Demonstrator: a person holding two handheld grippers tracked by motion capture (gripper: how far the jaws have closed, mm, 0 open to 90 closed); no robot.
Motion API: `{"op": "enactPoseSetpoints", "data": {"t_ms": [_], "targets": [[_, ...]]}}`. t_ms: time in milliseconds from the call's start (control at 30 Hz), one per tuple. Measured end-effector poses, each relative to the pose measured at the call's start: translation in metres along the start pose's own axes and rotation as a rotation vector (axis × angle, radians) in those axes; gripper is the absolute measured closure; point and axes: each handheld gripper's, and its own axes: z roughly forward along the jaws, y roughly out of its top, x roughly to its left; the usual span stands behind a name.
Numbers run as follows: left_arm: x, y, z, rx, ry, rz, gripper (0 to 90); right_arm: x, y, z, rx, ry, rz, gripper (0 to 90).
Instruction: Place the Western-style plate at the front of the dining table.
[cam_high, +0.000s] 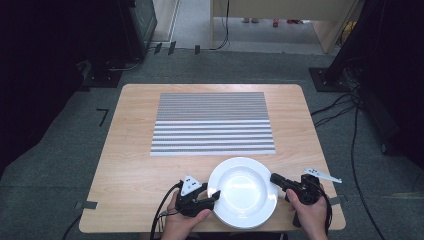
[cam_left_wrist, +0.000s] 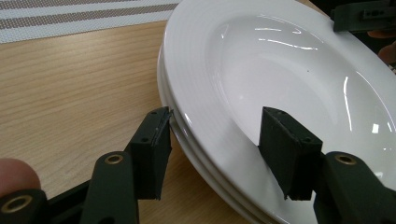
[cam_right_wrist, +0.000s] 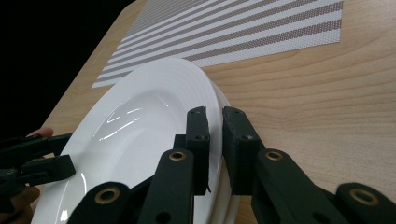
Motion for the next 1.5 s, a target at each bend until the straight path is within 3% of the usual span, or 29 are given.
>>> {"op": "enactPoseSetpoints", "data": {"t_ms": [700, 867, 1267, 1500], "targets": [[0.0, 0.0, 0.0, -0.009, 0.01, -0.001, 46.6, 0.001, -0.001, 0.003, -0.085, 0.062, 0.032, 83.1], [-0.001, 0.0, -0.002, -0.033, 0.025, 0.015, 50.6, 0.0, -0.001, 0.004, -0.087, 0.063, 0.028, 83.1], [0.001, 0.0, -0.002, -0.036, 0.008, -0.005, 51.1, 0.0, -0.002, 0.008, -0.109, 0.067, 0.018, 82.7], [0.0, 0.0, -0.003, -0.049, 0.019, 0.004, 51.8, 0.0, -0.003, 0.014, -0.113, 0.056, 0.001, 81.5]]}}
